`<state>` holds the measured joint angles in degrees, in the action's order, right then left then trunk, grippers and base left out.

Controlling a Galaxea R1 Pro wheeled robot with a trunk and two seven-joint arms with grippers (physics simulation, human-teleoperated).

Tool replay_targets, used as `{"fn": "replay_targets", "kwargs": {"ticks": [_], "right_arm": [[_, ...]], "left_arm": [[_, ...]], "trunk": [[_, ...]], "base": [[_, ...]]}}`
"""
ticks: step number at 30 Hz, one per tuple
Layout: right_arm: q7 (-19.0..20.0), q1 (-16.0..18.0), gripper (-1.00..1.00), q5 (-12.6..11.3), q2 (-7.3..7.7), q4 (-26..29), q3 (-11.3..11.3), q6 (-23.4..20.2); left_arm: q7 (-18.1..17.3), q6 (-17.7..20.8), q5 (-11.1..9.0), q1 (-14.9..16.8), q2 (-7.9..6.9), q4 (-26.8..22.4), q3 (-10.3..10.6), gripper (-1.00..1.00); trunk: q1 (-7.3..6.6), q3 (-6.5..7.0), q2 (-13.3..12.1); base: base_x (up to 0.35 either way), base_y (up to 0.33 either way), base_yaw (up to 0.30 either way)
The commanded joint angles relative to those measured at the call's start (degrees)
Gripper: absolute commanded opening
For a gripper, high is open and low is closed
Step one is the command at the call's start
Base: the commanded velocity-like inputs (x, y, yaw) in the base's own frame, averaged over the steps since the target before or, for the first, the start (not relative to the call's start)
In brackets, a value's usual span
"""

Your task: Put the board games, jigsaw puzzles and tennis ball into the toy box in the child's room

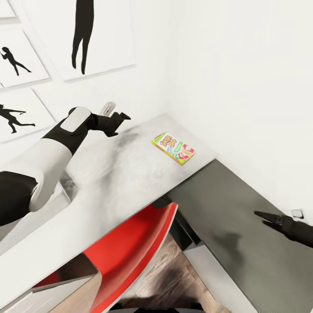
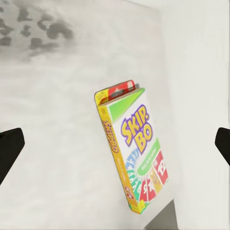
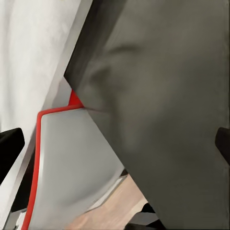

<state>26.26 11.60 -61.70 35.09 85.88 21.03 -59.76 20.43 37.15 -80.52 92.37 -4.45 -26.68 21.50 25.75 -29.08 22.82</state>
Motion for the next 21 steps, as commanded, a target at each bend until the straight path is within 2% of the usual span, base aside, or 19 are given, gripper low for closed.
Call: {"fn": "replay_targets", "kwargs": {"ticks": [1,6,12,17,19,20,21], "right_arm": [[0.6,0.1,1.00,0.5,-0.06,0.0,0.0,-0.2],[0.7,0.1,1.00,0.5,-0.17,0.0,-0.2,-0.2],[0.8,0.1,1.00,0.6,-0.28,0.0,-0.3,-0.2],[0.9,0.2,1.00,0.6,-0.35,0.0,-0.4,-0.2],[0.9,0.1,1.00,0.6,-0.47,0.1,-0.5,-0.2],[0.9,0.1,1.00,0.6,-0.47,0.1,-0.5,-0.2],[0.9,0.1,1.00,0.6,-0.65,0.1,-0.5,-0.2]], "left_arm": [[0.4,0.0,-0.6,0.0,-0.13,-0.1,0.3,1.00],[0.0,-0.1,-0.6,0.0,-0.27,-0.1,0.3,1.00],[-1.3,-0.2,-0.3,0.0,-1.11,-0.1,0.6,1.00],[-2.1,-0.3,1.1,0.0,-2.09,-0.1,0.6,1.00],[-2.8,-0.5,2.9,0.0,-2.57,-0.1,0.5,1.00],[-2.8,-0.5,2.9,0.0,-2.57,-0.1,0.5,1.00],[-3.3,-0.8,3.8,0.0,-2.80,-0.1,0.5,1.00]], "trunk": [[0.03,-0.08,0.1],[0.03,-0.08,0.1],[0.03,-0.08,0.1],[0.03,-0.08,0.1],[0.03,-0.08,0.1],[0.03,-0.08,0.1],[0.03,-0.08,0.1]], "base": [[0.000,0.000,-0.286],[0.000,0.000,-0.287],[0.000,0.000,-0.287],[0.000,0.000,-0.287],[0.000,0.000,-0.287],[0.000,0.000,-0.287],[0.000,0.000,-0.287]]}}
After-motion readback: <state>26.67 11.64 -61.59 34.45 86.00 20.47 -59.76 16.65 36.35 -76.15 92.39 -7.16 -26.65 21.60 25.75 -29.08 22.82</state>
